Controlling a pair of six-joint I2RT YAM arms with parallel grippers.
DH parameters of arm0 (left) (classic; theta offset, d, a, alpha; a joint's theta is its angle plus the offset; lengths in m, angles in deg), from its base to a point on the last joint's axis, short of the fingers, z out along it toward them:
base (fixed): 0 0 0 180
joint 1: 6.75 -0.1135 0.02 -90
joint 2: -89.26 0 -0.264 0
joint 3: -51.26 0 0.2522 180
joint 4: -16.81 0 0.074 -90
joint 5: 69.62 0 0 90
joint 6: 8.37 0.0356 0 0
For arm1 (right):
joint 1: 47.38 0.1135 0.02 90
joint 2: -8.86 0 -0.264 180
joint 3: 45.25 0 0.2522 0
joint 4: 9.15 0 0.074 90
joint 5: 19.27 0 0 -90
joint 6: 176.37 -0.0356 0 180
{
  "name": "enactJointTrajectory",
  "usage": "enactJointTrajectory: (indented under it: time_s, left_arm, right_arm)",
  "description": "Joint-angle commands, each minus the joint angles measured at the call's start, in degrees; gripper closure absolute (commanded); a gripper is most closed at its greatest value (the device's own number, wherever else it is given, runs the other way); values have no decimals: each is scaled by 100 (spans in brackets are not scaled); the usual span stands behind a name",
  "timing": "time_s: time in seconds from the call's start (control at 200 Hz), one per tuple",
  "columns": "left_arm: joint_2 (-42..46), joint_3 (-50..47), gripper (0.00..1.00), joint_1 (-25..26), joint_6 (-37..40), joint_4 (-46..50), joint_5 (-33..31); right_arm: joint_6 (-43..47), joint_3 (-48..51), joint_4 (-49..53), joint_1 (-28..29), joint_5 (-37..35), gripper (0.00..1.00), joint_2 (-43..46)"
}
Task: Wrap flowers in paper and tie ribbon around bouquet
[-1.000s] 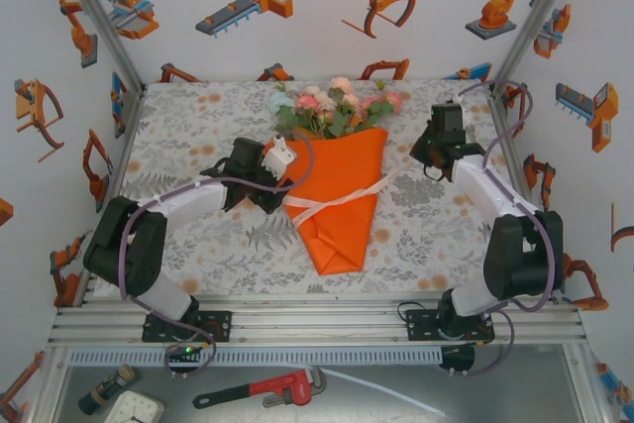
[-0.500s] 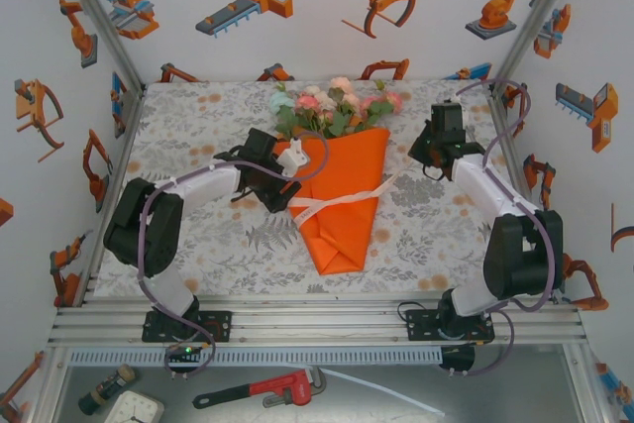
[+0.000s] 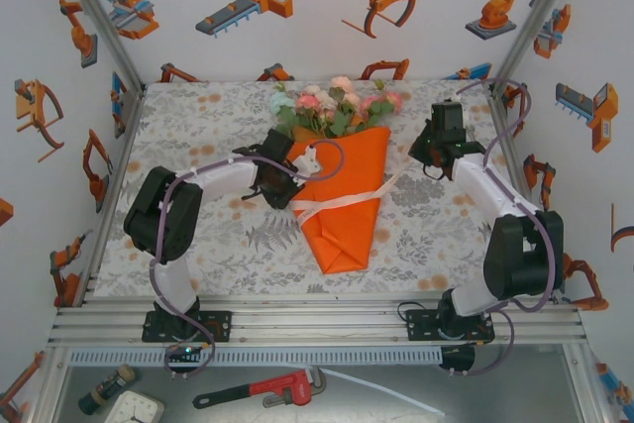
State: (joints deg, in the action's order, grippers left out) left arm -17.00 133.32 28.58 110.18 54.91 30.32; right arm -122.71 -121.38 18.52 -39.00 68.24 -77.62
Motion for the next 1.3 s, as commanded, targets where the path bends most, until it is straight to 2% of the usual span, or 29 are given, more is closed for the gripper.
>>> enactJointTrajectory:
  time_s: [0.0, 0.095, 0.185, 0.275, 0.395, 0.481, 0.591, 0.736, 0.921, 0.961, 0.991, 1.026, 1.071, 1.111, 1.161, 1.211, 1.297]
  left_arm:
    - [235, -209, 100, -6, 26, -99, -61]
    - [600, -433, 100, -13, -397, -341, -294]
    - [924, -474, 100, -106, -1377, -404, -806]
    - [1267, -622, 100, -252, -2211, -540, -767]
    - [1667, -1008, 100, -356, -3091, -894, -878]
    - [1869, -1235, 100, -423, -3712, -946, -1380]
    - [2091, -1464, 100, -783, -4539, -912, -1826]
    - [2417, -1854, 100, -1168, -5065, -1121, -2062]
    - [2644, -2136, 100, -1630, -5625, -896, -2531]
    - [2711, -2228, 100, -1714, -5602, -996, -2378]
    - [2747, -2284, 100, -1755, -5390, -1177, -2019]
    - [2769, -2331, 100, -1745, -4907, -1532, -1131]
    - [2767, -2340, 100, -1608, -4175, -1945, 407]
    - [2752, -2253, 95, -1242, -3641, -2125, 1066]
    - [2675, -2081, 86, -611, -2861, -2125, 1146]
    - [2501, -1914, 81, -42, -2180, -2180, 1032]
    - [2034, -1545, 72, 501, -1646, -2245, 864]
  right_arm:
    - [-66, -95, 172, -39, -291, 100, 164]
    - [-114, -107, 199, -100, -564, 100, 132]
    - [-146, -216, 226, -296, -734, 100, 36]
    - [-162, -258, 178, -517, -944, 100, -66]
    - [-157, -222, 97, -711, -925, 100, -204]
    - [-121, -239, 87, -863, -918, 100, -382]
    - [-113, -296, 104, -1124, -778, 100, -616]
    - [13, -421, -1, -1327, -775, 100, -844]
    - [-149, -817, 143, -1620, -991, 100, -1202]
    - [-160, -909, 147, -1651, -854, 100, -1257]
    - [-162, -959, 128, -1653, -594, 100, -1279]
    - [-199, -970, 39, -1639, -268, 100, -1296]
    - [-270, -919, -81, -1612, 56, 100, -1278]
    - [-273, -856, -210, -1559, 274, 100, -1241]
    - [-262, -766, -312, -1500, 372, 100, -1167]
    - [-242, -684, -361, -1454, 444, 100, -1097]
    - [-251, -561, -448, -1445, 564, 100, -997]
